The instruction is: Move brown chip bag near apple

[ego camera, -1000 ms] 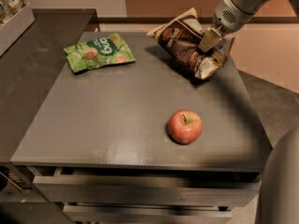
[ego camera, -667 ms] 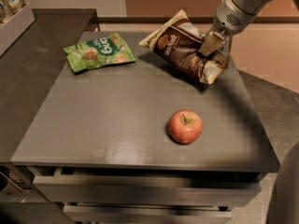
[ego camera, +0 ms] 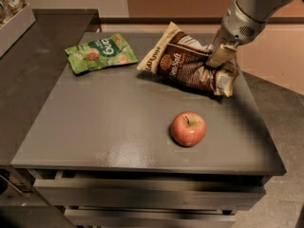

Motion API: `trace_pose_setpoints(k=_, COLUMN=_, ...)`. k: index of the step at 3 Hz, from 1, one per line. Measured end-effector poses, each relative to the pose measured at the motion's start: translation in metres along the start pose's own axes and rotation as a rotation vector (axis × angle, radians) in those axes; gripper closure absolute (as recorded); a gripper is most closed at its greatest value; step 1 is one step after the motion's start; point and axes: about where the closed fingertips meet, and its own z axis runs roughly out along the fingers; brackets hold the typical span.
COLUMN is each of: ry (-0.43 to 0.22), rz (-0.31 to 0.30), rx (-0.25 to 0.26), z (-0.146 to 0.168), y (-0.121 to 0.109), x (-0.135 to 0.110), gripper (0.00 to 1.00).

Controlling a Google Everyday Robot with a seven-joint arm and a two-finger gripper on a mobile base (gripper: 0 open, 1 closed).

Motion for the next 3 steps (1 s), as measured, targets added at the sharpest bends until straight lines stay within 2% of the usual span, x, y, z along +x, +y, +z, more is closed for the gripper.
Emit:
trace_pose_setpoints(k=2, ry=-0.014, rz=-0.141, rx=-0.069, z=0.005, y=0.032, x=-0.003, gripper=1.0)
trace_pose_setpoints(k=3, ry=-0.025, rz=-0.171, rx=-0.099, z=0.006, y=0.044, x=-0.006, gripper=0.83)
